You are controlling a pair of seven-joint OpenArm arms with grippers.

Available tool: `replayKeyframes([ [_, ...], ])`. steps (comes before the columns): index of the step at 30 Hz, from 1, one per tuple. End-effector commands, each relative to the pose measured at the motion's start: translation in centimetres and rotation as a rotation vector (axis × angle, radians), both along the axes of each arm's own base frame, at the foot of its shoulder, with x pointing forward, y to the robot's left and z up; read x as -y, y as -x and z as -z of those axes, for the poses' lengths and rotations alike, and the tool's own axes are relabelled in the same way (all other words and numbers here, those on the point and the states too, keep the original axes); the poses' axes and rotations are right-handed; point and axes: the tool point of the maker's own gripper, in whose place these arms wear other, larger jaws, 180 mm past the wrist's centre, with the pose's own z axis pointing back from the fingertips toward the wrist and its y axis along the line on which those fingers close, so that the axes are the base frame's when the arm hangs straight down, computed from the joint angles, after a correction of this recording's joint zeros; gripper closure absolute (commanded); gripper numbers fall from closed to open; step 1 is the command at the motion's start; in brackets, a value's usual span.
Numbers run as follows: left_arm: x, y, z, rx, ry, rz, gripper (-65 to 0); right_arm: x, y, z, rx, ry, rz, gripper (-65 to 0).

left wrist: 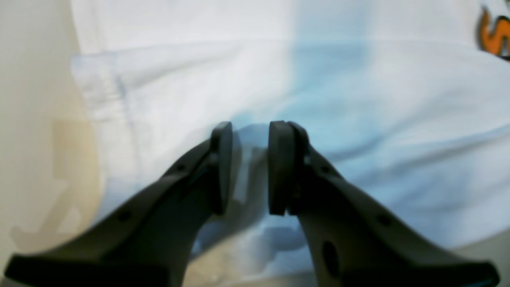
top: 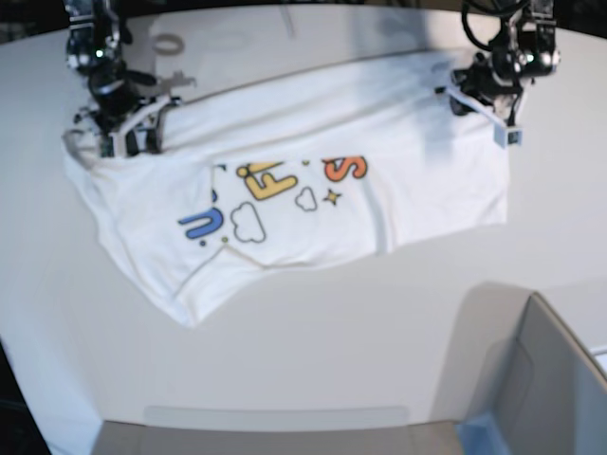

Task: Layout the t-shirt on the table in an organized manner, then fold the t-shirt properly

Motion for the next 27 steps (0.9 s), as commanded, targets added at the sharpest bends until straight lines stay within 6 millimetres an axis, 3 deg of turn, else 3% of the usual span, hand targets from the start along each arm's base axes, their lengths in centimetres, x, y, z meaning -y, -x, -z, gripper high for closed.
replayKeyframes([
  [1, -0.7, -0.5, 0.1, 0.007, -0.021, 0.007, -14.8, 0.3, -0.6, -0.6, 0.006, 0.011, -0.004, -22.4],
  [5, -1.4, 0.0, 2.6, -0.074, -0.036, 0.03, -14.7, 0.7, -1.7, -1.1, 0.007, 0.02, 0.003, -22.4],
  [11, -2.8, 0.8, 5.2, -0.1, -0.053, -0.008, -14.7, 4.8, -2.5, -2.7, 0.052, 0.049, 0.114, -22.4],
  [19, -5.5, 0.2, 4.6, -0.085, -0.119, 0.0, -14.7, 10.2, -0.8, -1.4, 0.007, 0.085, 0.253, -22.4],
  [23, -7.1, 0.1, 4.7, -0.1, -0.147, -0.013, -14.7, 10.4, 0.2, -0.8, -0.014, 0.089, 0.256, -22.4],
  [27, -5.8, -2.0, 2.7, -0.025, -0.141, 0.026, -14.7, 8.1, -0.2, -3.8, 0.072, 0.088, 0.201, -22.4],
])
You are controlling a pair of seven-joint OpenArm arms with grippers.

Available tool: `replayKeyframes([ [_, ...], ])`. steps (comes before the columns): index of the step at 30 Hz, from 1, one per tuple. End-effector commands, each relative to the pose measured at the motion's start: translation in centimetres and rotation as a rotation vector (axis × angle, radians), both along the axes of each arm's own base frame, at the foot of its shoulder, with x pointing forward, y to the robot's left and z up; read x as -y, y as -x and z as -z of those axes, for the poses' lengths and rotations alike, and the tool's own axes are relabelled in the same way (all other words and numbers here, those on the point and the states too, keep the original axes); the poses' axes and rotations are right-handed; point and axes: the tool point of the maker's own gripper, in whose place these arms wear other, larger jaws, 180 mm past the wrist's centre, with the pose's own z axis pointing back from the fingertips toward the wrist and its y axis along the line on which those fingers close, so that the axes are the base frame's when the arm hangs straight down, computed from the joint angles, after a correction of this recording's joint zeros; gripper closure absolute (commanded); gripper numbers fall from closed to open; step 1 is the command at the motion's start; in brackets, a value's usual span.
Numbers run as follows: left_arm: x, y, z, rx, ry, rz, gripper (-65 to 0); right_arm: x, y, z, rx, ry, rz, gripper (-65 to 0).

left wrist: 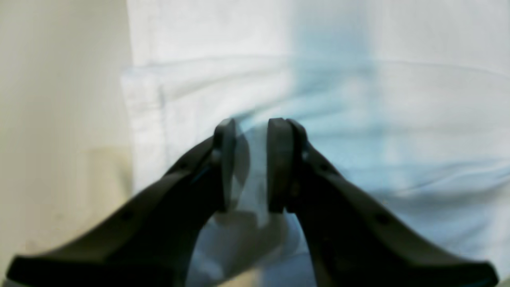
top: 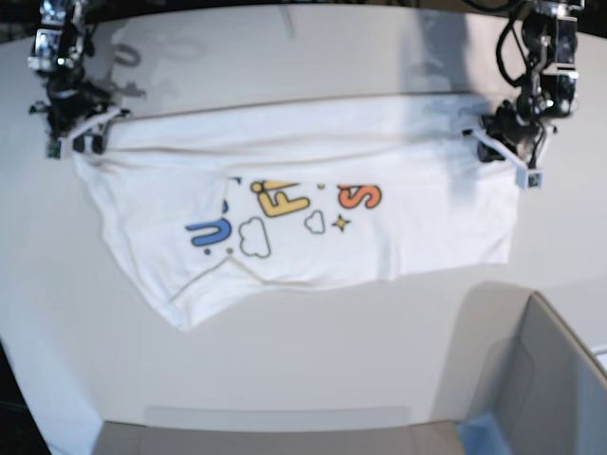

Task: Layout the t-shirt on the table in an organized manner, then fold the t-shirt properly

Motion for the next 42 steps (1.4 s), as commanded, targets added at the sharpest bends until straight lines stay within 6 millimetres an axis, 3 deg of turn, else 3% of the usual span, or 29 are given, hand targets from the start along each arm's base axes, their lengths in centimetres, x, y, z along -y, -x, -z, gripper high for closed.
replayKeyframes([
  [1, 0.1, 1.2, -0.2, -0.053, -0.018, 0.015, -14.7, -0.8, -1.5, -3.1, 0.121, 0.013, -0.029, -22.4],
  [4, 2.3, 0.5, -2.7, 0.019, -0.009, 0.081, -14.7, -3.2, -2.3, -7.4, 0.256, 0.009, -0.068, -22.4],
  [7, 4.1, -0.2, -5.0, 0.088, 0.0, 0.131, -14.7, -4.5, -2.8, -10.0, 0.327, 0.011, -0.094, -22.4],
  [10, 4.8, -0.3, -6.0, 0.114, 0.004, 0.151, -14.7, -5.3, -3.1, -10.6, 0.344, 0.005, -0.114, -22.4],
  [14, 2.4, -1.0, -7.3, 0.156, -0.03, 0.087, -14.7, -7.8, -4.1, -9.4, 0.32, -0.037, -0.176, -22.4],
  [17, 0.8, -2.4, -8.8, 0.208, -0.056, 0.047, -14.7, -9.3, -6.0, -7.2, 0.246, -0.067, -0.22, -22.4],
  [19, 0.5, -4.0, -9.5, 0.244, -0.057, 0.037, -14.7, -9.7, -7.0, -5.1, 0.188, -0.084, -0.227, -22.4],
  [22, 0.5, -4.7, -8.6, 0.212, -0.021, 0.0, -14.7, -9.4, -7.9, -3.3, 0.148, -0.097, -0.21, -22.4],
  [25, 1.1, -4.9, -8.3, 0.163, 0.011, -0.011, -14.7, -9.2, -7.7, -2.6, 0.131, -0.101, -0.2, -22.4],
  [29, 1.6, -3.9, -7.4, 0.114, 0.032, -0.014, -14.7, -9.0, -5.6, -1.0, 0.077, -0.105, -0.19, -22.4],
  [33, 2.0, -1.5, -6.5, 0.072, 0.033, -0.009, -14.7, -8.8, -3.5, 0.5, 0.022, -0.104, -0.186, -22.4],
  [37, 2.6, 0.2, -5.9, 0.036, 0.033, 0.01, -14.7, -7.9, -2.6, 0.8, 0.007, -0.1, -0.156, -22.4],
  [42, 1.2, -0.6, -7.0, 0.065, -0.024, 0.032, -16.4, -7.4, -2.6, 0.8, 0.01, -0.096, -0.143, -22.4],
])
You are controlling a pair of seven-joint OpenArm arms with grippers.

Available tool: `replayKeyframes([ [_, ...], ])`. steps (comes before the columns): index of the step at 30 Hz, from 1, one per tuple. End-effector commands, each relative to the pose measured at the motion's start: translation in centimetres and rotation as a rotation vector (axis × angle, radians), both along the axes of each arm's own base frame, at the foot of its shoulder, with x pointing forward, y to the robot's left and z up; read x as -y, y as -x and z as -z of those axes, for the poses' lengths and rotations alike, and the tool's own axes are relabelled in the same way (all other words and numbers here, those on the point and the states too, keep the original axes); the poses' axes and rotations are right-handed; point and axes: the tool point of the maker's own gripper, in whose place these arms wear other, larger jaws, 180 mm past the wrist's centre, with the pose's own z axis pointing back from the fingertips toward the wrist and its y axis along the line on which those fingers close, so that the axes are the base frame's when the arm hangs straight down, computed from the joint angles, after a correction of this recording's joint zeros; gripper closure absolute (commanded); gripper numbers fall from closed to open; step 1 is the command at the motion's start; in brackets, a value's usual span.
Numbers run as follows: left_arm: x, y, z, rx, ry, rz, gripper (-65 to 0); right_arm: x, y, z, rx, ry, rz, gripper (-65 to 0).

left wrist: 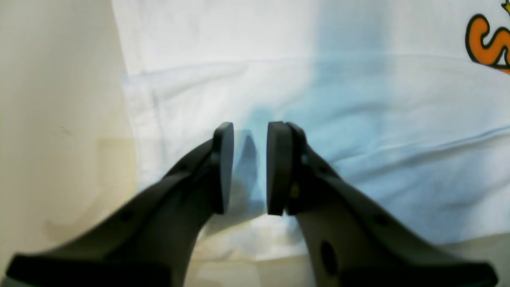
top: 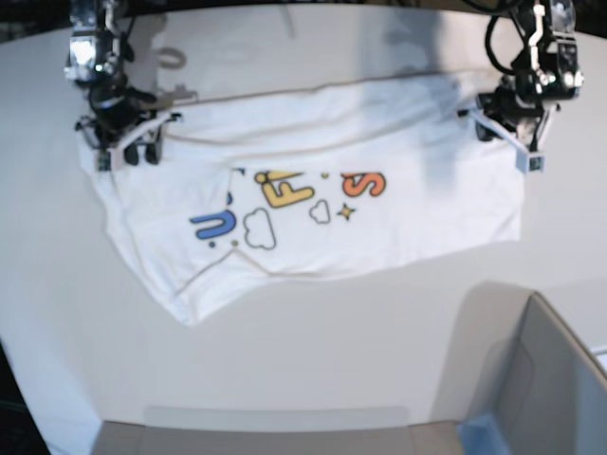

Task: Layout the t-shirt on the table in an organized manner, then fold the t-shirt properly

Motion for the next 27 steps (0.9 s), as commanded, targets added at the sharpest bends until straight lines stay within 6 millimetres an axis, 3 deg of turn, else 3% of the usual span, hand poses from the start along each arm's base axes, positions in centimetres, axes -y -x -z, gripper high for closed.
replayKeyframes([
  [1, -1.3, -1.2, -1.6, 0.056, -0.053, 0.016, -18.0, 0.5, -0.3, -0.6, 0.014, 0.019, 0.001, -22.4],
  [7, -4.8, -2.3, -3.0, 0.106, -0.298, 0.052, -26.6, 0.5, -0.3, -0.6, 0.013, 0.019, 0.001, -22.4],
  [13, -1.9, -1.3, 0.1, -0.005, -0.439, 0.314, -27.9, 0.5, -0.3, -0.5, 0.013, 0.018, 0.003, -22.4],
  [19, -3.1, -2.8, -1.3, 0.039, -0.466, 0.28, -30.0, 0.5, -0.2, -0.4, 0.01, 0.018, 0.003, -22.4],
  [27, -4.0, -2.6, -0.8, 0.008, -0.484, 0.282, -30.2, 0.6, -0.3, -0.4, 0.01, 0.019, 0.003, -22.4],
])
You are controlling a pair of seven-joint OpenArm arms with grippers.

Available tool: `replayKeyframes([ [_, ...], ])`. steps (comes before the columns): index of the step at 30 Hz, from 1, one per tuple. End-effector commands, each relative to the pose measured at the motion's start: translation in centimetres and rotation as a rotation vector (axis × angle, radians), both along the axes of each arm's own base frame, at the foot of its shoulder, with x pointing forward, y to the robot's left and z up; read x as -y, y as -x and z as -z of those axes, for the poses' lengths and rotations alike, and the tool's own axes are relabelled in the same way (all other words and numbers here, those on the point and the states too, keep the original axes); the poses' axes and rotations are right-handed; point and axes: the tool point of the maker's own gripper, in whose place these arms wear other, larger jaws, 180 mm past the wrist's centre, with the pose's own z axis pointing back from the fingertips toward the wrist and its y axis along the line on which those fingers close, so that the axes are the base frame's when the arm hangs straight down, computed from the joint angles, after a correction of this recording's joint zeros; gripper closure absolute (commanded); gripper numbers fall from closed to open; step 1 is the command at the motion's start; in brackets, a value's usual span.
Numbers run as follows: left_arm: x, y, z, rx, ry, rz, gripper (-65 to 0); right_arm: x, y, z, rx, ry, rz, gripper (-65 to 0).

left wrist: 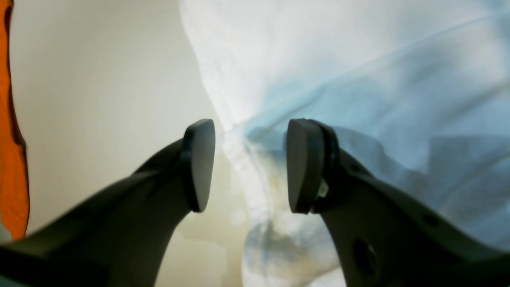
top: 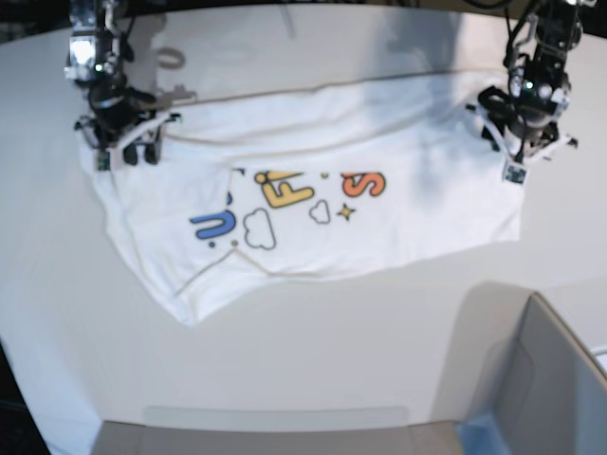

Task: Layout the t-shirt on the table in an organized manner, then fold the t-shirt properly

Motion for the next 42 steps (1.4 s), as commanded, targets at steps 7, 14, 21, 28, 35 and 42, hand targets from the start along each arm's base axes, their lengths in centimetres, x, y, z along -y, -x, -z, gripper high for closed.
replayKeyframes([
  [7, -2.4, 0.0, 0.9, -0.028, -0.076, 0.048, -30.2, 0.6, -0.3, -0.4, 0.01, 0.019, 0.001, -22.4],
  [14, -2.7, -0.8, 1.1, -0.022, -0.089, 0.068, -30.0, 0.6, -0.3, -0.4, 0.01, 0.019, 0.001, -22.4],
  [21, -2.1, -0.7, 1.4, -0.046, -0.081, 0.116, -26.2, 0.6, -0.2, -0.4, 0.009, 0.019, 0.001, -22.4],
  [28, -1.4, -0.3, 2.0, -0.104, -0.071, 0.205, -13.4, 0.5, -0.3, -0.5, 0.012, 0.02, 0.0, -22.4],
  [35, -3.8, -0.2, 3.2, -0.141, -0.093, 0.142, -6.3, 0.5, -0.2, -0.5, 0.012, 0.018, 0.001, -22.4],
  [42, -4.2, -0.6, 2.6, -0.124, -0.097, 0.128, -3.2, 0.1, -0.2, -0.4, 0.012, 0.007, 0.005, -22.4],
])
